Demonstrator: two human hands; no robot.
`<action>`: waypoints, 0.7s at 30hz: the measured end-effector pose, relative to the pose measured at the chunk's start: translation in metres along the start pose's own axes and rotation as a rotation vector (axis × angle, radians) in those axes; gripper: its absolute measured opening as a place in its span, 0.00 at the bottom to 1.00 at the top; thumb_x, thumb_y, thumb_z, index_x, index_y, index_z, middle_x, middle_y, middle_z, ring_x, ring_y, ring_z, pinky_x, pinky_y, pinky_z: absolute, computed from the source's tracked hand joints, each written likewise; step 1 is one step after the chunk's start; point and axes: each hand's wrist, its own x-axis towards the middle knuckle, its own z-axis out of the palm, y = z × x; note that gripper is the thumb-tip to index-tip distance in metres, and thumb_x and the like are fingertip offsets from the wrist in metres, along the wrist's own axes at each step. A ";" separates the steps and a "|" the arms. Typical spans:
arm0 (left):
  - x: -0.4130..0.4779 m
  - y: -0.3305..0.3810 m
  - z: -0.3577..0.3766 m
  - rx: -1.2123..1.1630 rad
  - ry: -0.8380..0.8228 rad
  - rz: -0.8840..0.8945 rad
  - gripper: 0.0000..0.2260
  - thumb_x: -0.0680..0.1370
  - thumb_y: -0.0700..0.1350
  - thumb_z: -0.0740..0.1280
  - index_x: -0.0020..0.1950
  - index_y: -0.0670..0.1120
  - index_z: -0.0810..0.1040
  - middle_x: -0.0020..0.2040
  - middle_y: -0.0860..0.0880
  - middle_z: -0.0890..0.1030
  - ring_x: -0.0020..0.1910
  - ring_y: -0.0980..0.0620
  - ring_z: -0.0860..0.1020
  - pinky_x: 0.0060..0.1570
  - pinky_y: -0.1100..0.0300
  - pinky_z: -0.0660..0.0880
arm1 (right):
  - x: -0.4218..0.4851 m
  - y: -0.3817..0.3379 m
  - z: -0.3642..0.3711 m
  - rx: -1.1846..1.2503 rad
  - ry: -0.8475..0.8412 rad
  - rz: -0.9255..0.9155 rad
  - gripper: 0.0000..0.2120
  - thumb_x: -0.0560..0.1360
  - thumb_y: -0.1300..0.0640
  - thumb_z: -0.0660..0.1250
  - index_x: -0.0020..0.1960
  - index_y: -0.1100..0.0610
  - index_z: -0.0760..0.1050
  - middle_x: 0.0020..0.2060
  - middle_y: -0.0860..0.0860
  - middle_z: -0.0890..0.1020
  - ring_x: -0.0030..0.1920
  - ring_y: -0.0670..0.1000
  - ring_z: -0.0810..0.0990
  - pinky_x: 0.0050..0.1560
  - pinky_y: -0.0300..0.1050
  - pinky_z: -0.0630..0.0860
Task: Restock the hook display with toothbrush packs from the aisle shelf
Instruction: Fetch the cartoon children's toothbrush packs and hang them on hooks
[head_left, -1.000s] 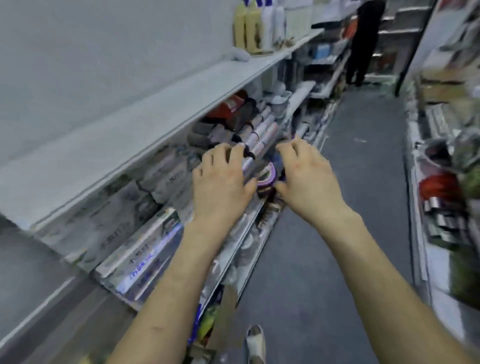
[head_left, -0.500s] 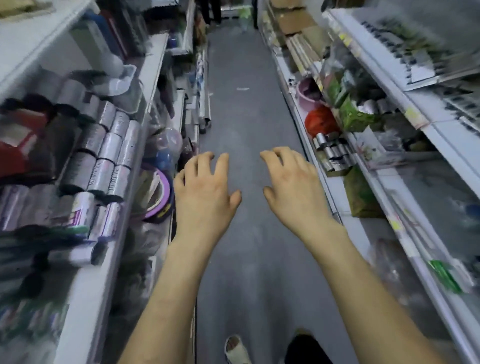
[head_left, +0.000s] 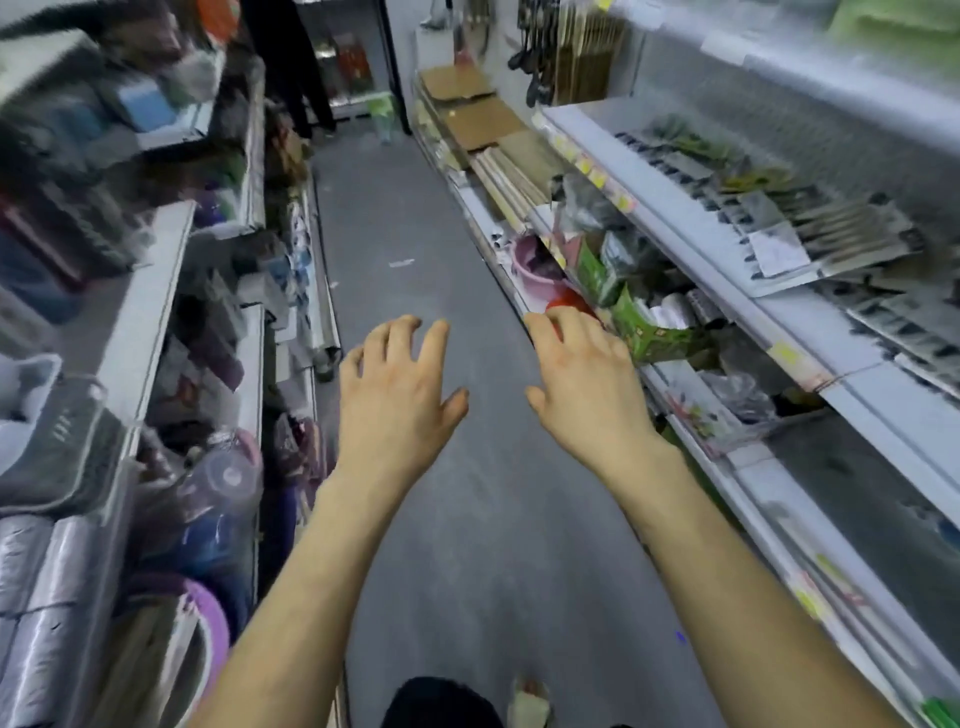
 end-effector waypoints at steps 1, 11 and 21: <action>0.026 -0.003 0.004 -0.012 0.004 0.002 0.32 0.75 0.59 0.71 0.76 0.49 0.69 0.73 0.44 0.71 0.72 0.39 0.69 0.65 0.40 0.71 | 0.023 0.005 0.003 -0.011 -0.006 0.000 0.33 0.70 0.55 0.77 0.72 0.55 0.69 0.66 0.55 0.74 0.65 0.60 0.75 0.58 0.57 0.75; 0.275 -0.041 0.079 -0.064 0.010 0.182 0.35 0.74 0.63 0.70 0.78 0.51 0.67 0.74 0.45 0.71 0.74 0.41 0.68 0.65 0.41 0.71 | 0.239 0.051 0.059 -0.124 -0.004 0.134 0.34 0.70 0.51 0.76 0.72 0.53 0.68 0.66 0.54 0.74 0.65 0.58 0.75 0.56 0.57 0.75; 0.526 -0.064 0.158 -0.189 -0.030 0.474 0.33 0.74 0.61 0.70 0.76 0.50 0.69 0.70 0.45 0.74 0.70 0.40 0.72 0.62 0.42 0.73 | 0.433 0.091 0.094 -0.253 -0.083 0.385 0.33 0.72 0.49 0.75 0.73 0.54 0.67 0.68 0.54 0.73 0.67 0.60 0.75 0.60 0.58 0.75</action>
